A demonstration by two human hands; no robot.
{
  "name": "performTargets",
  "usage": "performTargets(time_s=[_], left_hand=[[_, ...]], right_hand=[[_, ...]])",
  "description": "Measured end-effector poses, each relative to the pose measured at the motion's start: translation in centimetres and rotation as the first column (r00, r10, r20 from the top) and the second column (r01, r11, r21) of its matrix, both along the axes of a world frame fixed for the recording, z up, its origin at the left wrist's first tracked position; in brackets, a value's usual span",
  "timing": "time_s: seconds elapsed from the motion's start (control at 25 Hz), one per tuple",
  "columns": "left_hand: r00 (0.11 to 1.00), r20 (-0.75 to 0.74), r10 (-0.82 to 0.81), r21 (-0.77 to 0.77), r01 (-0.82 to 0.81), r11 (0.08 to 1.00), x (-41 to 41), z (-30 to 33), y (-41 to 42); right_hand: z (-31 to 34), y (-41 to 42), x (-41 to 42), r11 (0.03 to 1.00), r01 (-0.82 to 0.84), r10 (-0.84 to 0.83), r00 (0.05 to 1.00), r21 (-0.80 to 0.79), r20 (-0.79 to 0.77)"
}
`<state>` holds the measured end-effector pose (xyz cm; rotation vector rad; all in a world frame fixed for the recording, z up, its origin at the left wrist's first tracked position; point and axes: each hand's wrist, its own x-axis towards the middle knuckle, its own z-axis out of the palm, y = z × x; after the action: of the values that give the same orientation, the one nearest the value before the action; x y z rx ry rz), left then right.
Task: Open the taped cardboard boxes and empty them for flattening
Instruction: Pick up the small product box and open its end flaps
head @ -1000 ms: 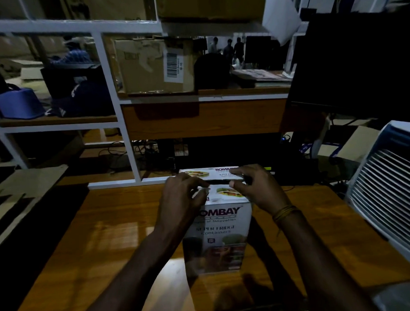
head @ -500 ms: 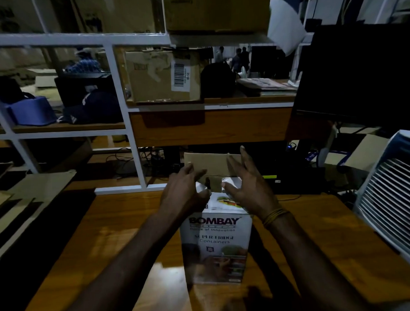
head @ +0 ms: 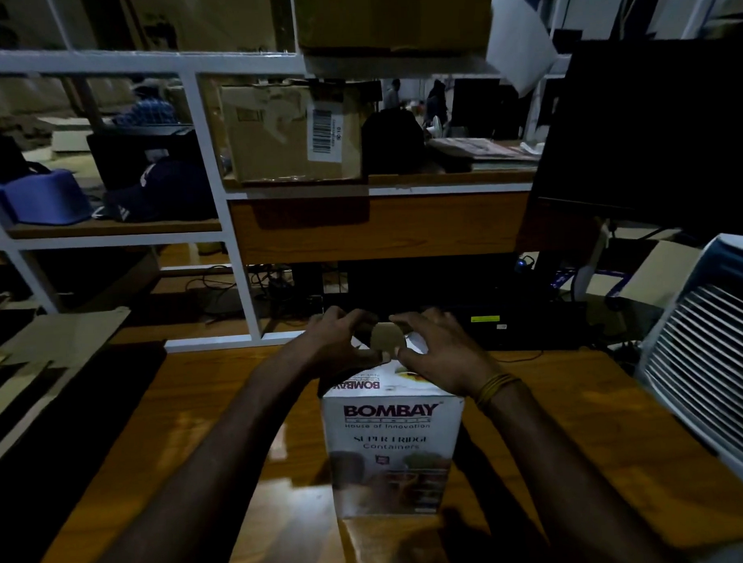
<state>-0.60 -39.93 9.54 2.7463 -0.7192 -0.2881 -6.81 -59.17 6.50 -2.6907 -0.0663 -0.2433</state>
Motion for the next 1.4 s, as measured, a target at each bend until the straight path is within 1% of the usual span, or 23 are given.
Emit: performTargets(time_s=[0.12, 0.2, 0.24, 0.32, 0.4, 0.48, 0.56, 0.64, 0.72, 0.8, 0.88, 0.96, 1.04, 1.08, 1.16, 1.24, 1.36, 1.4], left_hand=[[0.999, 0.029, 0.020, -0.101, -0.017, 0.995, -0.3, -0.1, 0.4], [0.998, 0.058, 0.005, -0.139, 0.003, 0.990, -1.0, 0.1, 0.7], [0.997, 0.073, -0.002, -0.130, 0.012, 0.991, -1.3, 0.4, 0.9], [0.995, 0.095, -0.024, -0.071, 0.031, 0.997, -2.1, 1.2, 1.5], [0.992, 0.084, -0.095, -0.017, 0.096, 0.995, -2.7, 1.9, 2.0], [0.988, 0.075, -0.132, -0.030, 0.135, 0.990, -3.3, 2.4, 2.0], [0.987, 0.123, -0.103, -0.031, 0.107, 0.994, -4.2, 2.8, 1.7], [0.976, 0.204, -0.071, -0.058, 0.084, 0.995, -4.9, 3.0, 1.7], [0.962, 0.271, -0.046, -0.182, 0.098, 0.978, -5.8, 3.0, 1.9], [0.958, 0.286, -0.037, -0.318, 0.131, 0.939, -6.8, 2.9, 2.5], [0.958, 0.277, -0.070, -0.385, 0.177, 0.906, -7.5, 2.5, 3.3], [0.961, 0.231, -0.149, -0.408, 0.235, 0.882, -7.7, 1.8, 4.4], [0.966, 0.125, -0.228, -0.413, 0.259, 0.873, -7.8, 1.0, 5.3], [0.965, 0.066, -0.254, -0.417, 0.258, 0.872, -7.8, 0.5, 5.5], [0.957, 0.008, -0.291, -0.420, 0.267, 0.867, -7.9, -0.4, 5.6], [0.964, 0.030, -0.262, -0.414, 0.251, 0.875, -7.8, -1.3, 5.4], [0.977, 0.113, -0.183, -0.342, 0.211, 0.915, -7.9, -2.9, 4.7], [0.976, 0.159, -0.149, -0.361, 0.198, 0.911, -8.2, -3.4, 4.5]], right_hand=[[0.2, 0.2, -0.4, 0.999, 0.005, -0.007, 0.999, 0.040, 0.046], [0.9, 0.4, -1.4, 0.999, -0.020, 0.016, 0.997, 0.048, 0.079], [1.5, 0.5, -2.1, 0.998, -0.048, 0.046, 0.998, 0.050, 0.048], [2.8, 0.6, -3.3, 0.994, -0.100, 0.103, 0.992, 0.040, -0.070], [3.6, 0.4, -4.0, 0.991, -0.129, 0.121, 0.979, -0.037, -0.161], [4.0, 0.7, -4.3, 0.988, -0.128, 0.111, 0.978, -0.087, -0.175], [3.9, 1.5, -4.7, 0.992, -0.090, 0.082, 0.992, -0.086, -0.094], [3.5, 2.2, -5.2, 0.993, -0.045, 0.050, 0.998, -0.105, 0.046], [2.9, 2.6, -5.8, 0.995, -0.004, 0.022, 0.983, -0.105, 0.180], [2.7, 3.0, -6.7, 1.000, 0.010, -0.003, 0.955, -0.022, 0.297], [2.7, 3.2, -7.6, 0.999, -0.021, 0.011, 0.935, 0.026, 0.354], [2.2, 3.3, -8.6, 0.997, -0.070, 0.051, 0.934, 0.041, 0.354], [1.6, 3.4, -9.6, 0.991, -0.091, 0.055, 0.947, 0.100, 0.318], [1.3, 3.4, -10.0, 0.988, -0.084, 0.042, 0.955, 0.132, 0.292], [0.6, 3.5, -10.6, 0.985, -0.041, -0.001, 0.971, 0.170, 0.241], [-0.1, 3.7, -10.7, 0.985, 0.018, -0.054, 0.977, 0.174, 0.205], [-1.2, 4.4, -10.5, 0.994, 0.098, -0.105, 0.970, 0.040, 0.219], [-1.7, 4.8, -10.4, 0.994, 0.110, -0.106, 0.964, -0.005, 0.244]])
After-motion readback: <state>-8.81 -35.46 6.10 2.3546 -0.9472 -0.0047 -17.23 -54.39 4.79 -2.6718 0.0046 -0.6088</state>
